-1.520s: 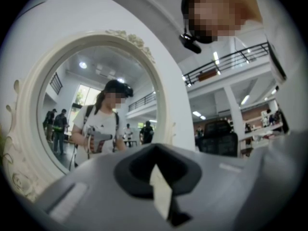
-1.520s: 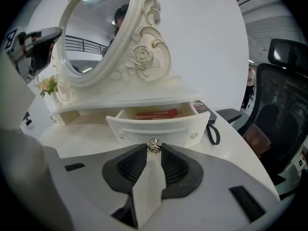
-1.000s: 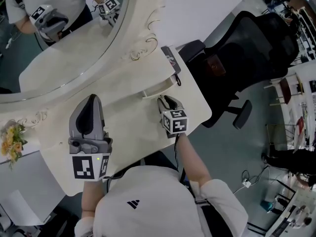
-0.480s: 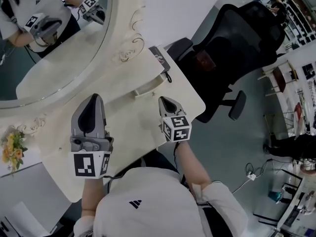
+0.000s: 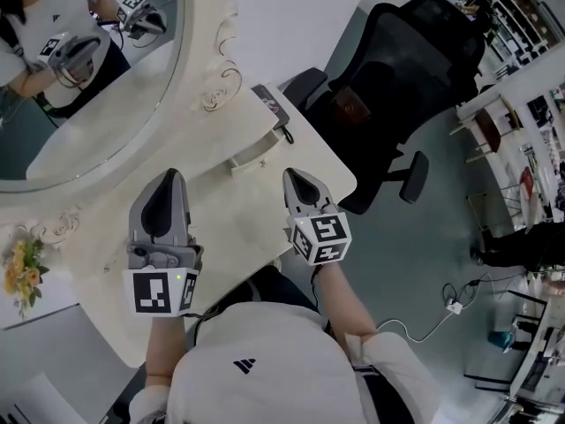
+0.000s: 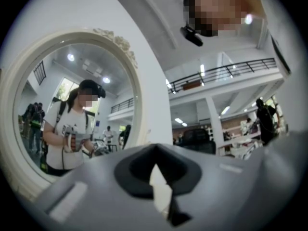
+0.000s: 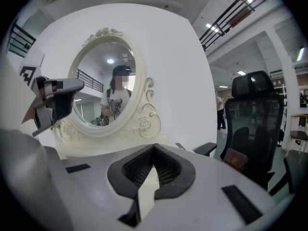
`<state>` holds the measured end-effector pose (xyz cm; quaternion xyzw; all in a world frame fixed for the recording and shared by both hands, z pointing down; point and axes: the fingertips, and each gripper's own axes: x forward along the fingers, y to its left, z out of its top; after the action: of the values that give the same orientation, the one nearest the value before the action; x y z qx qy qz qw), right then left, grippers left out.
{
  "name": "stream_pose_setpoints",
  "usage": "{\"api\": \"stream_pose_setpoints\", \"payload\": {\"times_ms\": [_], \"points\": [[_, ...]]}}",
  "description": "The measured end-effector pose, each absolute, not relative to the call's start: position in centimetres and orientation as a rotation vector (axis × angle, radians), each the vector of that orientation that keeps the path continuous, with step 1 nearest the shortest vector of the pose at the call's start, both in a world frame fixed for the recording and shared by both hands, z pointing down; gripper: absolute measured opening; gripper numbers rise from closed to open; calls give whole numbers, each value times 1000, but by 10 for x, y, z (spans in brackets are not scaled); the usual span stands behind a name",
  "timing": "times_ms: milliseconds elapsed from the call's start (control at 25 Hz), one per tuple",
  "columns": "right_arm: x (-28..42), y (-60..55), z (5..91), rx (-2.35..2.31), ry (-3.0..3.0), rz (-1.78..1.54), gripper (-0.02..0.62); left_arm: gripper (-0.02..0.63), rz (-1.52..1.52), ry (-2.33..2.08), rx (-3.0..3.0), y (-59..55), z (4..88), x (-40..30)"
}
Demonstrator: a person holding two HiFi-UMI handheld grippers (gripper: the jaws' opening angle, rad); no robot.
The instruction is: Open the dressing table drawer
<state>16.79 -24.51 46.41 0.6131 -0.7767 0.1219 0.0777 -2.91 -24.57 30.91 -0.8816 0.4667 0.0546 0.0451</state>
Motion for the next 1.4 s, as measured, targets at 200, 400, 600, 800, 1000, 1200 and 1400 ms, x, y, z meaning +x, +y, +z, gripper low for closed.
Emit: {"api": "stream_pose_setpoints", "payload": {"times_ms": [200,400,600,800,1000,1200,1400], "points": [[172,-232,436,1916,-2344,304,-3,7,181,1391,-2704,-236,306,-25],[178,-219,413,1979,-2345,248,-3,7,193,1346,-2719,-228,302,-20],[181,-208,392,2040,-2348,201,-3,6,203,1311,-2725,-221,298,-18],[182,-195,372,2084,-2339,132,-2,6,203,1297,-2730,-215,296,-19],[183,-179,357,2126,-2325,71,-3,6,205,1280,-2737,-208,295,-19],[183,-165,346,2166,-2302,22,-2,7,211,1266,-2744,-202,295,-21],[183,-151,338,2200,-2284,-10,-2,7,223,1264,-2747,-197,293,-24]]}}
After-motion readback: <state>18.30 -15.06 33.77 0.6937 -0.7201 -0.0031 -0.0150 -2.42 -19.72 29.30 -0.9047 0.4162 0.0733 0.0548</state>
